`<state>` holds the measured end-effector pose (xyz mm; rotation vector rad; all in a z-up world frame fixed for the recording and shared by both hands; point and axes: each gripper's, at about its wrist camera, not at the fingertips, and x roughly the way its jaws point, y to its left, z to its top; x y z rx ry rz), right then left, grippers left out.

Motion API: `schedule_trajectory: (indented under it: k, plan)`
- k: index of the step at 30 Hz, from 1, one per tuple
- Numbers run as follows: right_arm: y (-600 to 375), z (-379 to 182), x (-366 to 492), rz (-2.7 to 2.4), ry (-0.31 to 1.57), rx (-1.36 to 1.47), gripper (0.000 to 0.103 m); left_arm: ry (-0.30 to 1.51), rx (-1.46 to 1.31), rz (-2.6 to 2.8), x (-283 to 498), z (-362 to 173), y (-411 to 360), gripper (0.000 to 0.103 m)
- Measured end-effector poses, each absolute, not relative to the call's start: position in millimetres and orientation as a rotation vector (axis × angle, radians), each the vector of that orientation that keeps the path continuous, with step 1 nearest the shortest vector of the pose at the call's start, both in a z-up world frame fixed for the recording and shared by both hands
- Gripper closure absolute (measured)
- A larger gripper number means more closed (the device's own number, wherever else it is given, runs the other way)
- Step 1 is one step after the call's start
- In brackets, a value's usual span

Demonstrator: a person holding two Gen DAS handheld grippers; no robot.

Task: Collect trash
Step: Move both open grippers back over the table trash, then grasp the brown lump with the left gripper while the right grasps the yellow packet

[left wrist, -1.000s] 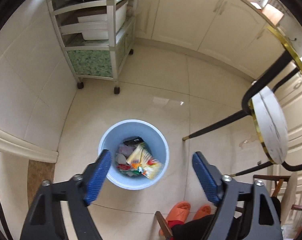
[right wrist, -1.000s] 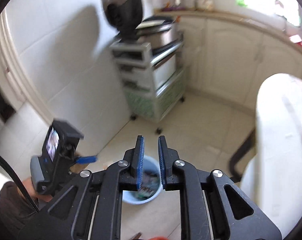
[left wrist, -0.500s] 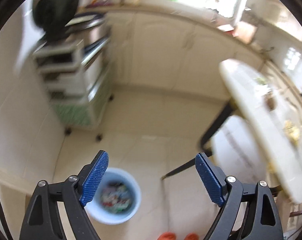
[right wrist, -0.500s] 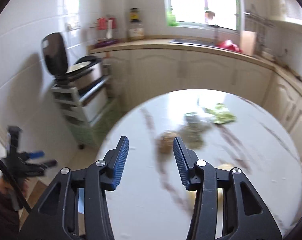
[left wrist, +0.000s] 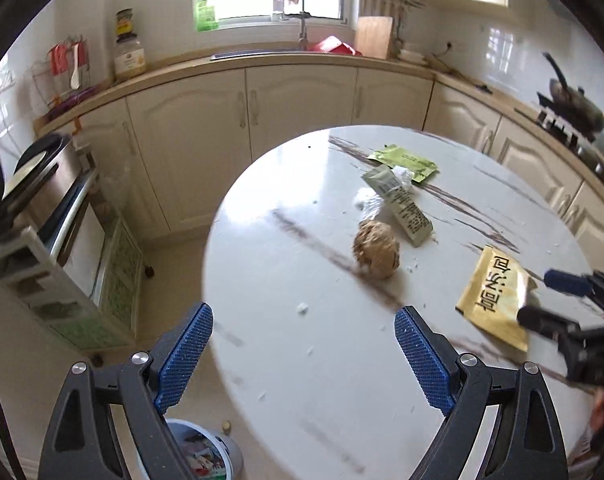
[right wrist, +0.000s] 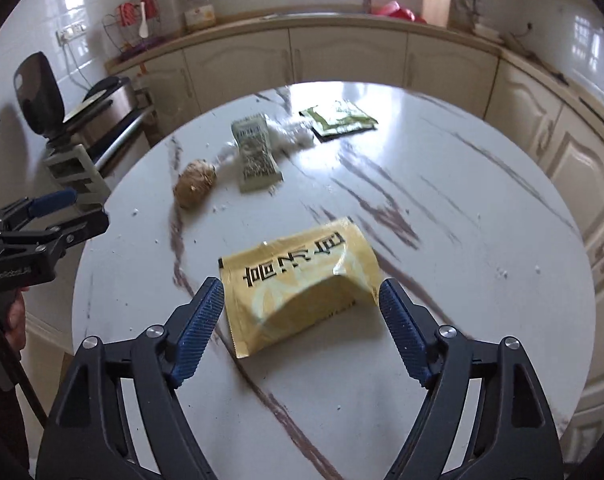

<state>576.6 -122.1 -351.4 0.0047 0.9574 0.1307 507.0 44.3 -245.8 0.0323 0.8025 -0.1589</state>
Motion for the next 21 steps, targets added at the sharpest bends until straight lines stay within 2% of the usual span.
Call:
schedule_trajectory:
  k: [5, 8, 11, 12, 15, 17, 18, 19, 20, 21]
  plan:
    - [-112.4, -363.8, 586.5, 0.123, 0.978, 0.024, 0.022, 0.824, 0.030, -0.166, 538.2, -258.9, 27.7, 0.014]
    - [-112.5, -372.6, 595.5, 0.114, 0.998, -0.024, 0.026, 0.840, 0.068, -0.155, 560.5, -269.3, 17.3, 0.014]
    - [-120.4, -374.0, 601.2, 0.130, 0.984, -0.077, 0.036, 0.856, 0.055, -0.164, 568.2, -276.6, 19.2, 0.014]
    - [-127.0, -372.8, 603.6, 0.141, 0.988, -0.068, 0.046, 0.859, 0.045, -0.165, 574.6, -278.2, 17.1, 0.014]
    - [-146.3, -369.9, 609.5, 0.177, 1.005, 0.015, 0.058, 0.850, 0.032, -0.174, 589.3, -281.7, 8.7, 0.014]
    - [-155.4, -368.5, 611.5, 0.185, 1.005, 0.080, 0.058, 0.860, 0.050, -0.162, 599.1, -285.6, 3.1, 0.014]
    - [-158.0, -368.8, 612.1, 0.168, 0.999, 0.093, 0.055, 0.863, 0.062, -0.154, 603.3, -288.5, -0.3, 0.015]
    - [-158.0, -369.0, 612.5, 0.164, 0.994, 0.096, 0.048, 0.864, 0.076, -0.140, 608.0, -291.9, -4.0, 0.017]
    - [-156.5, -369.5, 613.9, 0.156, 0.990, 0.088, 0.045, 0.875, 0.085, -0.136, 612.2, -295.3, -7.5, 0.024]
    - [-152.7, -370.3, 615.1, 0.137, 0.988, 0.067, 0.043, 0.868, 0.067, -0.162, 613.7, -295.4, -8.8, 0.038]
